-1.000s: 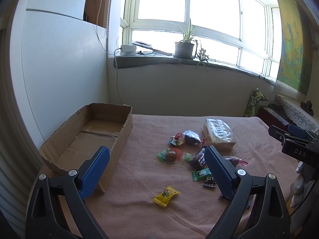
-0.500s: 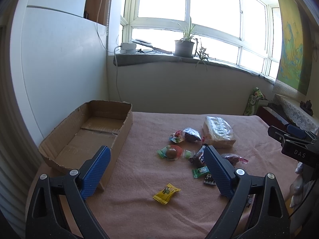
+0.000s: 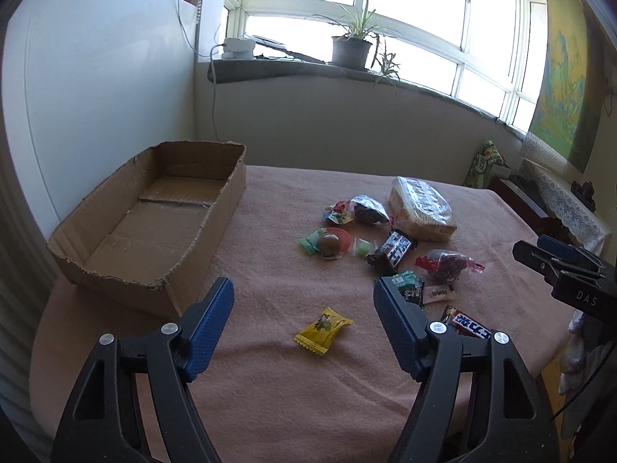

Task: Organize snacks
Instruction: 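Grasp the blue-and-white chocolate bar with the right gripper while the left gripper grasps the yellow candy packet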

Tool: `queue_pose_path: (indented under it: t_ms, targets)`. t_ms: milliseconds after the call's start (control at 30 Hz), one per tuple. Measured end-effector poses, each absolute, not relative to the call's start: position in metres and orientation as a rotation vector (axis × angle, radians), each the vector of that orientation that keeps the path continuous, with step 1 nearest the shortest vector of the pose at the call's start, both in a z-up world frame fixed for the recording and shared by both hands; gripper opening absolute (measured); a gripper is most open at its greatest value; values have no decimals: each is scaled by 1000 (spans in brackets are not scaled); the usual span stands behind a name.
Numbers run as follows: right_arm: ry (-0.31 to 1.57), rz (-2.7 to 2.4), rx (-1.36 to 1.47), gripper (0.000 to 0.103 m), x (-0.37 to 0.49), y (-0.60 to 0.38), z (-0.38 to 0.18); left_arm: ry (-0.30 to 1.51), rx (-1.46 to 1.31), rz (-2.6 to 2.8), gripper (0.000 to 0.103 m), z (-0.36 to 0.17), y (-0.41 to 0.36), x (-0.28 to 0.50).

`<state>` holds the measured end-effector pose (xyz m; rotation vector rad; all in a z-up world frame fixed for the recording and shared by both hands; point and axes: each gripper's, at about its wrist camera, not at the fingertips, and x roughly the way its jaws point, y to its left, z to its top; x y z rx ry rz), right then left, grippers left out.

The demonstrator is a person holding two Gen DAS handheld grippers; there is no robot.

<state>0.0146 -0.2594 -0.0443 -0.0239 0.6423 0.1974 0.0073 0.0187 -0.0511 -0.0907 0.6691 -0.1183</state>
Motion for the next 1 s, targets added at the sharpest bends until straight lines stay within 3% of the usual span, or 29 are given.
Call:
queue_pose_path:
  t_ms: [333, 800, 1000]
  targets:
    - [840, 377, 35, 61, 8, -243, -97, 802, -59, -191, 59, -88, 13, 27]
    - [907, 432, 5, 55, 14, -225, -110, 867, -68, -257, 40, -106, 13, 46]
    - [925, 465, -21, 45, 15, -215, -112, 868, -57, -265, 37, -107, 10, 45]
